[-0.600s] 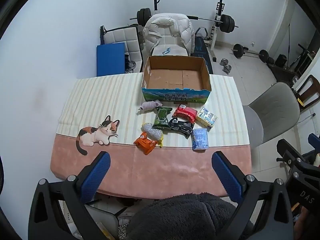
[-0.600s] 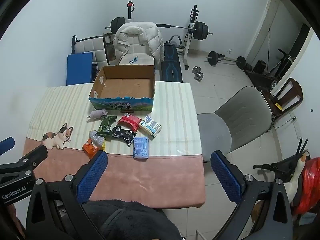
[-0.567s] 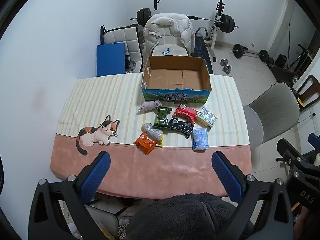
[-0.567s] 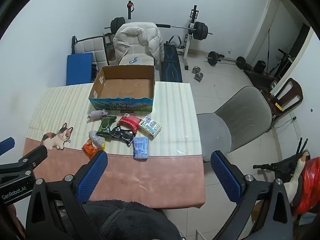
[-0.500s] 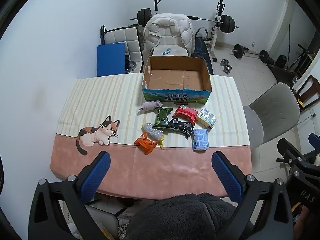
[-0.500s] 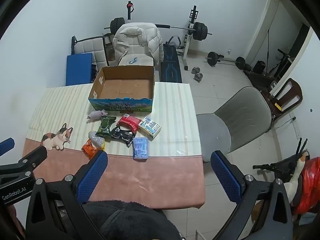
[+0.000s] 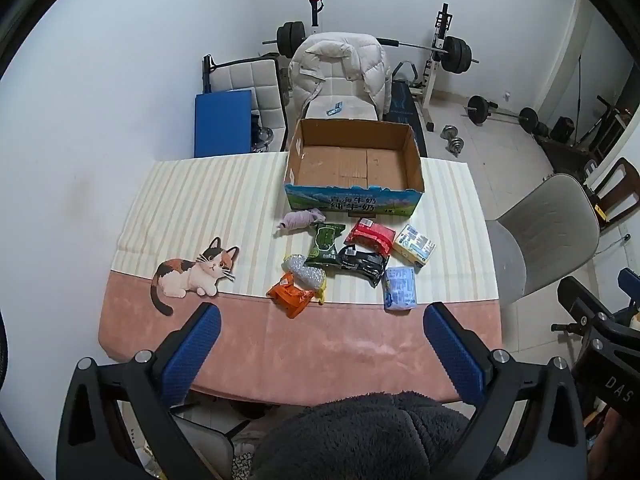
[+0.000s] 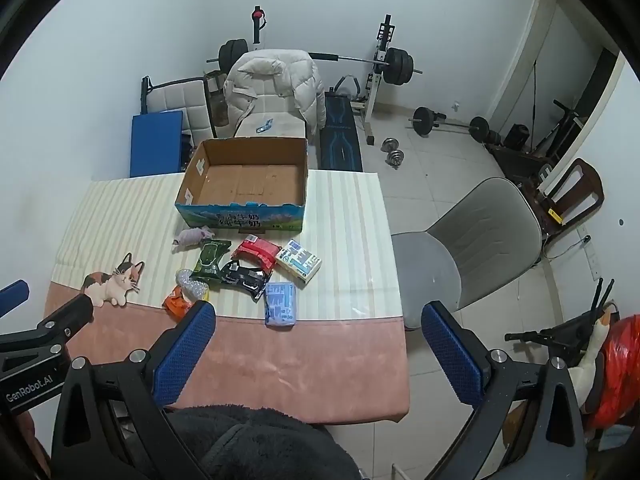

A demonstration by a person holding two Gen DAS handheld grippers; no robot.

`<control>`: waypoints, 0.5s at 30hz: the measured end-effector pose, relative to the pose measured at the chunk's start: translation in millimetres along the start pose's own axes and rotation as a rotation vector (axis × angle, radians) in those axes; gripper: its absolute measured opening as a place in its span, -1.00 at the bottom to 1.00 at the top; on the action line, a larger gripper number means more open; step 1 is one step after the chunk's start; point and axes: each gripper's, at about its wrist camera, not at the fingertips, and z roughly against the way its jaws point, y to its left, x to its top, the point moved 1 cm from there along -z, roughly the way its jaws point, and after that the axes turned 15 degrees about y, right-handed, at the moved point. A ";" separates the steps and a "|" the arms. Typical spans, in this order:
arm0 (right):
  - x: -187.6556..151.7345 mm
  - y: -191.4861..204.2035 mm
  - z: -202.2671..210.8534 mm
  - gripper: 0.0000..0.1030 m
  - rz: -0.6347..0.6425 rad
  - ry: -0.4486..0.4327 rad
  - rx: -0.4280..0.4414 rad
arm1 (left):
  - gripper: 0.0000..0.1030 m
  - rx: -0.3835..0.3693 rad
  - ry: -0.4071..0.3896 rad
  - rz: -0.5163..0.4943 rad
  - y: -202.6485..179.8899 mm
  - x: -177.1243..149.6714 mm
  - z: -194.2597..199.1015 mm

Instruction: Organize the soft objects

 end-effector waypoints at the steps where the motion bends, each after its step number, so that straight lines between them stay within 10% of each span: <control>1: 2.4 -1.8 -1.8 1.00 0.000 0.001 0.005 | 1.00 -0.001 -0.002 0.001 -0.2 0.7 0.2; 15: 7.8 -3.5 -2.2 1.00 -0.001 -0.006 0.012 | 1.00 -0.003 -0.003 -0.004 -2.8 7.5 -2.7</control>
